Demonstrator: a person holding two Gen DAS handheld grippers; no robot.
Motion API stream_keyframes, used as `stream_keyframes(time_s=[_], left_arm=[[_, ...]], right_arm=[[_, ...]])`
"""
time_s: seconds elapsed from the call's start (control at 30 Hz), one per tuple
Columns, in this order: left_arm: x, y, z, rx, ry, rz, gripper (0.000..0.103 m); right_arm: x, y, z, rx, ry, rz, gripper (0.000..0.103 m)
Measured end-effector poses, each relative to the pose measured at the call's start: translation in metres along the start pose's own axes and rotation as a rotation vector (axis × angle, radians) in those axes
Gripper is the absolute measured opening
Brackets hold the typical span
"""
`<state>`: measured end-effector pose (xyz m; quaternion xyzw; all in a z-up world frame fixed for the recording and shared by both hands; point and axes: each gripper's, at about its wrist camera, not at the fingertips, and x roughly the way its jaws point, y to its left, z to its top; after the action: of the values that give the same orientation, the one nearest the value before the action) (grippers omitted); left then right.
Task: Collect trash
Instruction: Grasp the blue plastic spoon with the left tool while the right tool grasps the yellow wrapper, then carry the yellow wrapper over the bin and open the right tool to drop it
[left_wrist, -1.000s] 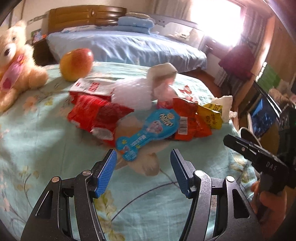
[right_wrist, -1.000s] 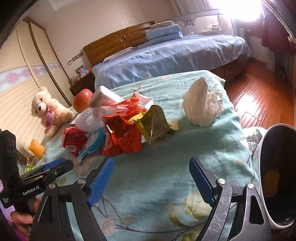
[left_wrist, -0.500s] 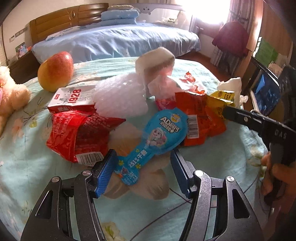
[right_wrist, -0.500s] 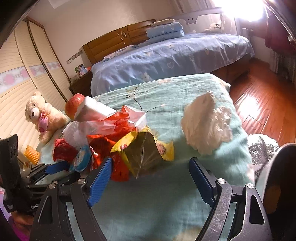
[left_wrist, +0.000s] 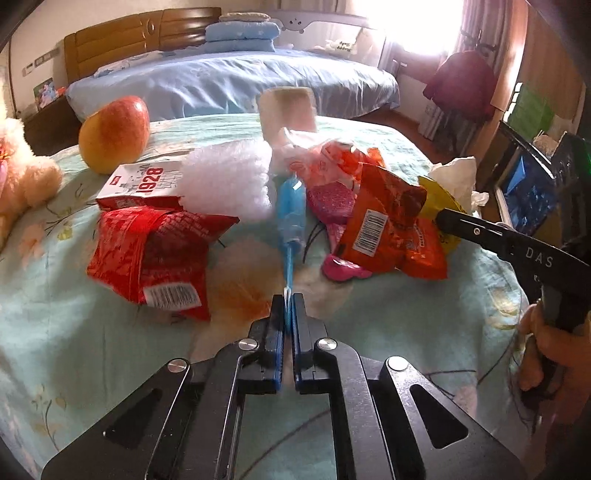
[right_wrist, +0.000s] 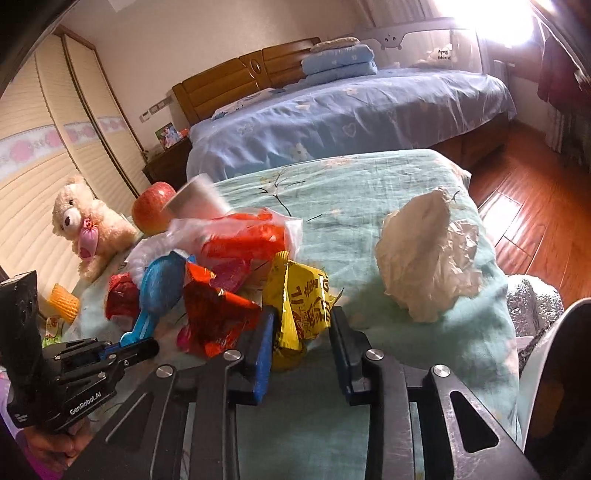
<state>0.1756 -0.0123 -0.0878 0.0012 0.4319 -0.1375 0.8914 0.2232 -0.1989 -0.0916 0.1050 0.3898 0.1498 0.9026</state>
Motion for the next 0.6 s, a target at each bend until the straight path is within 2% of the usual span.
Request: stream_keyframes(time_s=[0.33,0.6], left_arm=[[-0.024,-0.022,-0.020,-0.013,-0.048,-0.040,0.003],[-0.033,-0.054,-0.024,0.020,-0.055,-0.092,0.003]], right_arm=[[-0.037,-0.004,-0.025,0.049,-0.045,0.027,0.027],[-0.065,-0.018,-0.044,0.099,-0.079,0.009,0.027]])
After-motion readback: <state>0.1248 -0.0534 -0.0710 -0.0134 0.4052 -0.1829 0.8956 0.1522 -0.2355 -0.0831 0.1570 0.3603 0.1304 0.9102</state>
